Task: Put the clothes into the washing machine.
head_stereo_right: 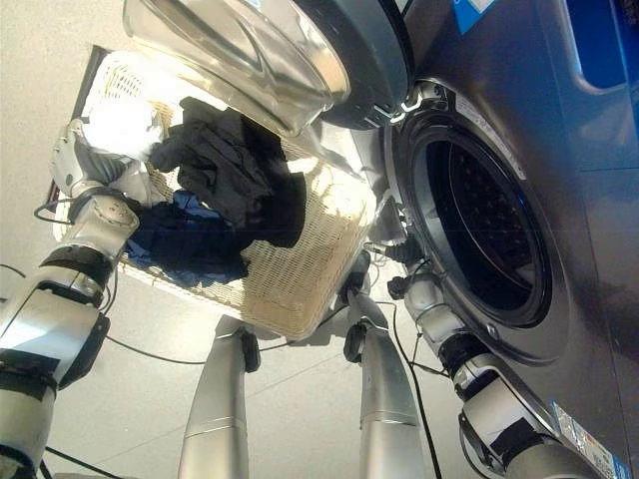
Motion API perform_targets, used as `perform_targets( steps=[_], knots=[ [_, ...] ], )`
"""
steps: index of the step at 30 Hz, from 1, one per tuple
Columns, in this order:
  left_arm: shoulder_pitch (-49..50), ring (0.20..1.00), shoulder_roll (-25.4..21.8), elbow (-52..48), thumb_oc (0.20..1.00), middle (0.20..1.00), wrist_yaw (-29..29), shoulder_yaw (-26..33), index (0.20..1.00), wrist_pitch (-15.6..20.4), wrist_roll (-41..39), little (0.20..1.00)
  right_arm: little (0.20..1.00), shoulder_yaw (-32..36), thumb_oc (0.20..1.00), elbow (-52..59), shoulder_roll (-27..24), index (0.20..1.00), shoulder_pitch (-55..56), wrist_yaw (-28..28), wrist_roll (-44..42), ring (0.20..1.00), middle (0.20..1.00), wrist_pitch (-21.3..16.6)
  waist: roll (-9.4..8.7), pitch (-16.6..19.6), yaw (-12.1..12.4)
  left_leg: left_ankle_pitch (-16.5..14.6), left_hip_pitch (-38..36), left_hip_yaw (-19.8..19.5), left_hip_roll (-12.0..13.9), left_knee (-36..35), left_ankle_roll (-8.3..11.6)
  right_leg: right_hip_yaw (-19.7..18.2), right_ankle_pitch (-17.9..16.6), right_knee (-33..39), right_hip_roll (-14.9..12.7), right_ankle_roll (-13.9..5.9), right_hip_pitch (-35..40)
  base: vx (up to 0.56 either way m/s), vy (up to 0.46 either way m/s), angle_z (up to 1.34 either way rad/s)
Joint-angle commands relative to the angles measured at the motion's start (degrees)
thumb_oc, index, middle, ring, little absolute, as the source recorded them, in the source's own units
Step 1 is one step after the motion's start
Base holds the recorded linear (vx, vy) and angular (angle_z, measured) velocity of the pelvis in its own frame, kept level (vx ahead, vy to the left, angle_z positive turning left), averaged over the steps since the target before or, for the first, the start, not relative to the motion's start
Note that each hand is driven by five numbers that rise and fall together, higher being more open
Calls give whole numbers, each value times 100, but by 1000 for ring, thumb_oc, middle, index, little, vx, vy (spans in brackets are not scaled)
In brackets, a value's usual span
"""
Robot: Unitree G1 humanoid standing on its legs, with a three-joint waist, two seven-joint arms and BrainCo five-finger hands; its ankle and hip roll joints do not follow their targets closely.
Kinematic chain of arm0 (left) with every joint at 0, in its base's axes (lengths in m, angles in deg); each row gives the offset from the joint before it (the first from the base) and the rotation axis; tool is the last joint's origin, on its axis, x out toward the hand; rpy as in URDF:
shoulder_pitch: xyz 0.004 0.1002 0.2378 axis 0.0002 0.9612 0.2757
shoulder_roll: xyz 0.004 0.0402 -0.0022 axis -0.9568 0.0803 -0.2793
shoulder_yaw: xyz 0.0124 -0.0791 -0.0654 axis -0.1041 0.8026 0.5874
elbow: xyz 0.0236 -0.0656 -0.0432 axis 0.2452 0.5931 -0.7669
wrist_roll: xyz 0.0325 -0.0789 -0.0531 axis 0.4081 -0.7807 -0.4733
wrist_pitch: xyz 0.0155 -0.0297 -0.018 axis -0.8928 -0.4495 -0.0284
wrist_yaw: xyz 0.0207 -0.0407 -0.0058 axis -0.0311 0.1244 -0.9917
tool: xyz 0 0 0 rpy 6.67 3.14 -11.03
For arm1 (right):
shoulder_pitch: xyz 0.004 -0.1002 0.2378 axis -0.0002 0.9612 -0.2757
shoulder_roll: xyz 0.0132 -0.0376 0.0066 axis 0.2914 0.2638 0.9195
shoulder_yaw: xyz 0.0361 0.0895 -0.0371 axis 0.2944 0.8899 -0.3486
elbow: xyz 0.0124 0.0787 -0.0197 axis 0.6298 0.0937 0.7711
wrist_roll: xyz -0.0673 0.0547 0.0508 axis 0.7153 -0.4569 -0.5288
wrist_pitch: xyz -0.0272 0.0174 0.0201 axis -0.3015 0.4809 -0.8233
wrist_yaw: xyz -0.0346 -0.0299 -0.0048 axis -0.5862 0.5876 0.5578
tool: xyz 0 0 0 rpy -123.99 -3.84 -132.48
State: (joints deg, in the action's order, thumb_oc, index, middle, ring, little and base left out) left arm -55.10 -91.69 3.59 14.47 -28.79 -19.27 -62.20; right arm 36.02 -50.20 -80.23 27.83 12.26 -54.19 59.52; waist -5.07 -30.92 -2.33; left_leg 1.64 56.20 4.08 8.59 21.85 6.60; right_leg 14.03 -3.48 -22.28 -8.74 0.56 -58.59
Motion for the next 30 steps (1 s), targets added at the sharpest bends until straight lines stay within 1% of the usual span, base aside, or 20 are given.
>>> perform_targets(
  steps=[1, 3, 6, 7, 12, 14, 20, 23, 28, 29, 30],
  knots=[
    [624, 200, 767, 266, 200, 200, 214, 226, 200, 143, -329, 200, 1000, -13, 1000, 295, 11, 1000, 315, 35, -128, 1000, 1000, -223, 44, 113, -50, 483, -51, 153, -305, -567, 194, -98, 356, -377, 142, -701, 221, 0, 0, 0],
    [747, 200, 816, 222, 200, 200, 100, 340, 200, 226, -224, 200, 1000, 12, 1000, 270, 69, 1000, 370, 60, -106, 1000, 1000, -205, 69, 113, -20, 464, -184, 175, -324, -600, 180, -67, 362, -375, 113, -705, 322, 0, 0, 0],
    [870, 200, 848, 173, 200, 200, 57, 377, 200, 255, -179, 200, 1000, 21, 1000, 248, 89, 1000, 438, 66, -106, 1000, 1000, -214, 85, 113, -1, 417, -332, 205, -342, -624, 168, -51, 392, -378, 86, -716, 440, 0, -3, 1],
    [1078, 200, 899, 107, 200, 200, -40, 451, 200, 309, -137, 200, 1000, 69, 1000, 249, 120, 1000, 512, 84, -77, 1000, 1000, -193, 131, 113, 36, 395, -551, 233, -384, -695, 142, -22, 402, -355, 61, -728, 618, -10, -6, 5],
    [1336, 200, 961, 60, 200, 200, -98, 580, 200, 413, -58, 200, 1000, 128, 1000, 198, 151, 1000, 601, 120, -37, 1000, 1000, -180, 208, 113, 68, 368, -835, 301, -429, -762, 104, 0, 418, -363, 18, -736, 846, -6, 1, 3],
    [1485, 200, 975, 20, 200, 200, -154, 636, 200, 513, -35, 200, 1000, 171, 1000, 154, 131, 1000, 636, 96, -39, 1000, 1000, -190, 267, 113, 91, 368, -1074, 348, -446, -876, 86, 29, 416, -295, -14, -746, 1037, 0, 0, 0],
    [1691, 200, 1017, -102, 200, 200, -283, 716, 200, 625, 20, 200, 1000, 237, 1000, 145, 150, 1000, 709, 53, -24, 1000, 1000, -195, 341, 113, 116, 338, -1316, 337, -484, -939, 58, 35, 435, -268, -31, -748, 1228, 0, 0, 0],
    [1841, 200, 1080, -276, 200, 200, -360, 749, 200, 684, -13, 200, 1000, 257, 1000, 140, 152, 1000, 723, 37, -1, 1000, 1000, -166, 391, 113, 139, 333, -1468, 323, -506, -1006, 46, 58, 446, -195, -40, -743, 1375, -4, -2, 1],
    [1919, 200, 1102, -368, 200, 200, -287, 812, 200, 803, -264, 200, 1000, 289, 1000, 135, 173, 1000, 741, 78, -9, 1000, 1000, -114, 419, 113, 156, 342, -1574, 315, -518, -1060, 36, 76, 417, -103, -39, -741, 1493, -19, -5, 4],
    [2004, 200, 1127, -412, 200, 200, -178, 895, 200, 979, -517, 200, 1000, 308, 1000, 131, 184, 1000, 782, 80, -6, 1000, 1000, -75, 425, 113, 155, 304, -1686, 315, -540, -1069, 20, 65, 445, -90, -44, -745, 1592, 0, 0, 0],
    [2039, 200, 1148, -446, 200, 200, -108, 943, 200, 1071, -640, 200, 1000, 315, 1000, 121, 187, 1000, 800, 82, -6, 1000, 1000, -73, 429, 113, 157, 294, -1711, 318, -545, -1065, 14, 64, 447, -87, -47, -743, 1613, 0, 0, 0]
  ],
)
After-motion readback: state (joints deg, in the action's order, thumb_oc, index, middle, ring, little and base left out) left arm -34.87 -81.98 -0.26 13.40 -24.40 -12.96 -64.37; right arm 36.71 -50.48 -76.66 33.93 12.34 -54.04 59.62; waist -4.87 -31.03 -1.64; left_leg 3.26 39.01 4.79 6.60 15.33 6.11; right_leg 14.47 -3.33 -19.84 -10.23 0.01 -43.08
